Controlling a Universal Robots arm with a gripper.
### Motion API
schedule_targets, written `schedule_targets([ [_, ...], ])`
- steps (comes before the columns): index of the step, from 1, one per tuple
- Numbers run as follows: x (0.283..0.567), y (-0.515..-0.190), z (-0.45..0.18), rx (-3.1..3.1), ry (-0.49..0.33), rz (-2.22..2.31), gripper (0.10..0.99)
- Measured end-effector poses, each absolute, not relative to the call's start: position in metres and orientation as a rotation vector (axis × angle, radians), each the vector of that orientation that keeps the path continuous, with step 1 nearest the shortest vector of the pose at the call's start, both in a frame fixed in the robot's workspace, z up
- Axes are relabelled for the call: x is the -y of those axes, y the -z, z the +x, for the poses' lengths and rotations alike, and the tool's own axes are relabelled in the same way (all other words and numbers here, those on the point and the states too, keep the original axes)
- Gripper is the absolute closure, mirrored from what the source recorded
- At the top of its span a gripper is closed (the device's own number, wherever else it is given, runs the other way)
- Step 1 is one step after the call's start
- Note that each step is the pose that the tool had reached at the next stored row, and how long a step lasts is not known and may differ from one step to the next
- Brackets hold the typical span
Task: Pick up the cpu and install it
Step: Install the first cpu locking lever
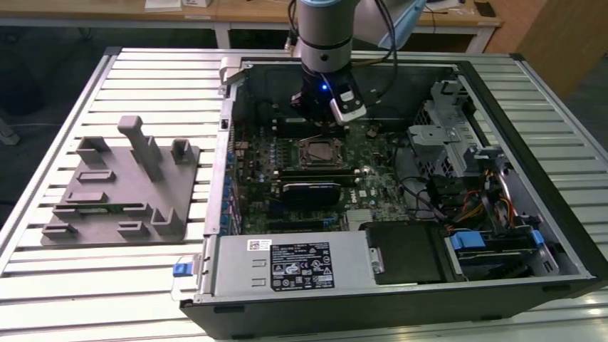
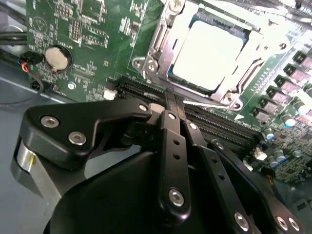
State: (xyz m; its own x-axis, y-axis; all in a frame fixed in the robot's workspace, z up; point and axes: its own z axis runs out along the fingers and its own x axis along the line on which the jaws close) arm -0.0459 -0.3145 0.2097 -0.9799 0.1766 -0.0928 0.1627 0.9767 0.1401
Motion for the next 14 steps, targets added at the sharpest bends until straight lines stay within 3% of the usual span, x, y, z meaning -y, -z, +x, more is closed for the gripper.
schedule_targets([
  [14, 0.3121, -0.2056, -0.0528, -3.008, -0.197, 0.27, 0.98],
])
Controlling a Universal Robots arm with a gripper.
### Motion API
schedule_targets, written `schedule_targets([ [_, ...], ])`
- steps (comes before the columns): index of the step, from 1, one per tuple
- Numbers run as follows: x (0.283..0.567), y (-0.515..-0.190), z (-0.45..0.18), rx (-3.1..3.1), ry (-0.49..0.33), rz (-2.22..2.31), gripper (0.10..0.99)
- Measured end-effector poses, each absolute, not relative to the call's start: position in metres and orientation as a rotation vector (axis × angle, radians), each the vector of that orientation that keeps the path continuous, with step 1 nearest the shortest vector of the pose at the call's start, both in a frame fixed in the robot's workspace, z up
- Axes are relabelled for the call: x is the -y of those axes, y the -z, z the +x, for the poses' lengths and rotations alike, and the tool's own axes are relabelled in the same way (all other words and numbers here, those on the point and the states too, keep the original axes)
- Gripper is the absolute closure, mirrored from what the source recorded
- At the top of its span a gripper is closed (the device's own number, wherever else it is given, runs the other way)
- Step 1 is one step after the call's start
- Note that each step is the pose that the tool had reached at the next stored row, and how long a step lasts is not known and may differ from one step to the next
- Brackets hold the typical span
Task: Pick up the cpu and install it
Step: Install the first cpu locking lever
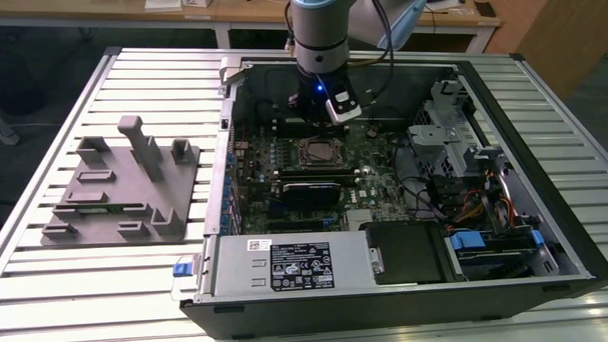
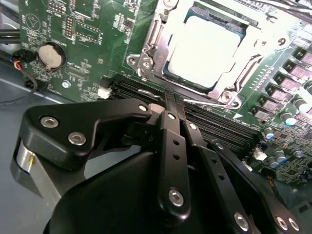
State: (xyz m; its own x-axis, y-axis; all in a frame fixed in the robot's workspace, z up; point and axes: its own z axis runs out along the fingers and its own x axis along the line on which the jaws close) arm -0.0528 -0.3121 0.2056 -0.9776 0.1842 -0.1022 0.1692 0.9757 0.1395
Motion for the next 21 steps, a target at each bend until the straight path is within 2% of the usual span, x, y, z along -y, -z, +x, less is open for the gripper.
schedule_targets([
  [21, 0.3069, -0.2004, -0.0555, -2.991, -0.191, 0.357, 0.98],
])
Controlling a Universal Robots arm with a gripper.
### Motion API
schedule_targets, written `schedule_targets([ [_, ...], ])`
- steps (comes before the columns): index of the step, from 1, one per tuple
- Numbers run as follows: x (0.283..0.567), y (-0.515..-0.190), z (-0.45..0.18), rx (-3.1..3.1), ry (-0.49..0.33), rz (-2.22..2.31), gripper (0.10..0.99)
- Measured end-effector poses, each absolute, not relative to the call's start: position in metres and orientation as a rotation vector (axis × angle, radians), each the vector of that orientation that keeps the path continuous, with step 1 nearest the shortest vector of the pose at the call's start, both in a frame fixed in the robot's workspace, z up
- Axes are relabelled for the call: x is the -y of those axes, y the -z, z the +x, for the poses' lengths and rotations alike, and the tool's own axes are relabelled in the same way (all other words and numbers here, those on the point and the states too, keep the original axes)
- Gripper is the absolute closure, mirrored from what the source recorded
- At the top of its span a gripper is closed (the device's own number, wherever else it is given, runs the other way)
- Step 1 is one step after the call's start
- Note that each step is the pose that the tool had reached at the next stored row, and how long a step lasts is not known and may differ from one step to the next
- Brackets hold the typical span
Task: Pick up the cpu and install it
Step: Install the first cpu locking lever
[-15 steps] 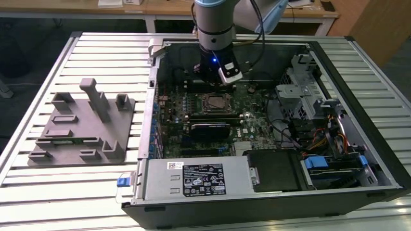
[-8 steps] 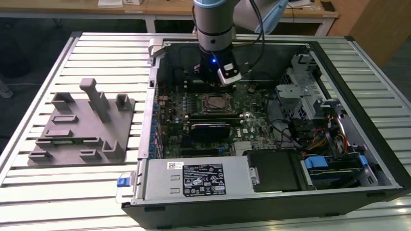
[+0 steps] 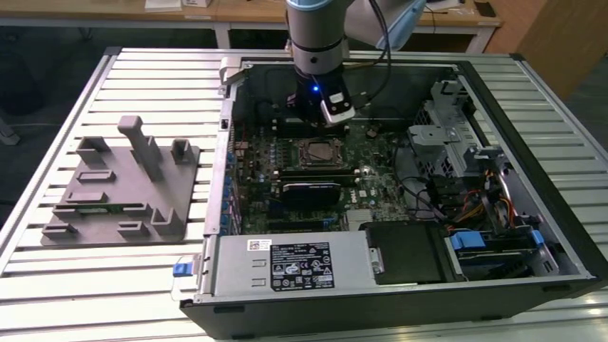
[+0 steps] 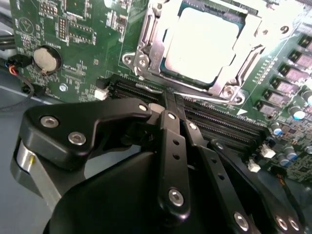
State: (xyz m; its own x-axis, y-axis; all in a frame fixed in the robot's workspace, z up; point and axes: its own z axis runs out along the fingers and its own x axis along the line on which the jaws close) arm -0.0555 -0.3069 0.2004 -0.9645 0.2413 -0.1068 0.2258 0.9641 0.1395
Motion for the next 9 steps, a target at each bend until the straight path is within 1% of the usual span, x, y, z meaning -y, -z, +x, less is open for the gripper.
schedule_targets([
  [9, 0.3068, -0.197, -0.0555, -2.98, -0.179, 0.423, 0.98],
])
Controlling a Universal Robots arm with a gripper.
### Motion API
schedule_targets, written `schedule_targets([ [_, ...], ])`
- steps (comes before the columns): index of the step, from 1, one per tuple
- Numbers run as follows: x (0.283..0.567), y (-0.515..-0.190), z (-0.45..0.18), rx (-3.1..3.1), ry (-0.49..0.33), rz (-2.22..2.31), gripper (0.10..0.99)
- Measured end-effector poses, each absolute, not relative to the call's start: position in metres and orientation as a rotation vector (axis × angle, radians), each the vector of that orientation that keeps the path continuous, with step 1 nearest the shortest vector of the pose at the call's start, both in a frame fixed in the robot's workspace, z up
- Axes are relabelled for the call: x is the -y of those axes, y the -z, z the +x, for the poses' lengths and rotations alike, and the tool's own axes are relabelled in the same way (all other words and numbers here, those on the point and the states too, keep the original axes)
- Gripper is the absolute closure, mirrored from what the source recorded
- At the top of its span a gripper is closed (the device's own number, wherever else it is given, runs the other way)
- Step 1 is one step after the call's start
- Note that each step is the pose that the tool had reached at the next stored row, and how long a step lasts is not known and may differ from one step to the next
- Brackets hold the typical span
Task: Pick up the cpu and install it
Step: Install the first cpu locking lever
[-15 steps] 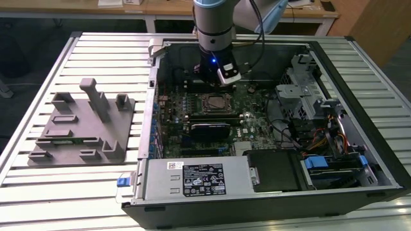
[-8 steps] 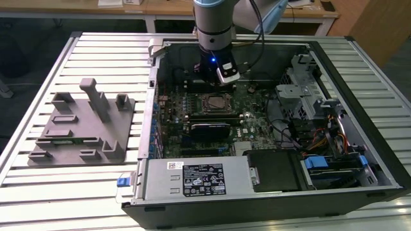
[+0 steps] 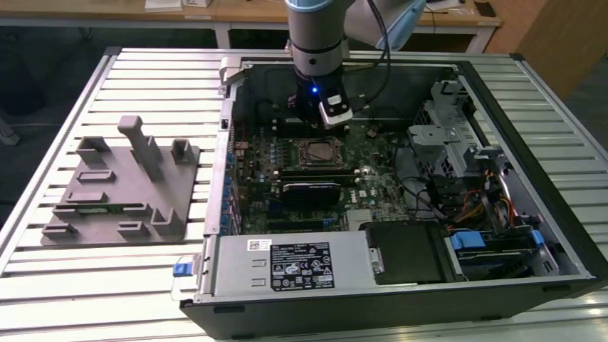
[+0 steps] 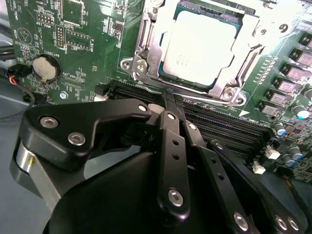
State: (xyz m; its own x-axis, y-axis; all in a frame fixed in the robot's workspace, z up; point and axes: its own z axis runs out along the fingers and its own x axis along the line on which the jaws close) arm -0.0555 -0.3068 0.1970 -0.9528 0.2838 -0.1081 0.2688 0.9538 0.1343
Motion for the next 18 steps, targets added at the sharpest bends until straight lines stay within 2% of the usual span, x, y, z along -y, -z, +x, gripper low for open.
schedule_targets([
  [18, 0.3068, -0.1943, -0.0555, -2.976, -0.189, 0.447, 0.98],
])
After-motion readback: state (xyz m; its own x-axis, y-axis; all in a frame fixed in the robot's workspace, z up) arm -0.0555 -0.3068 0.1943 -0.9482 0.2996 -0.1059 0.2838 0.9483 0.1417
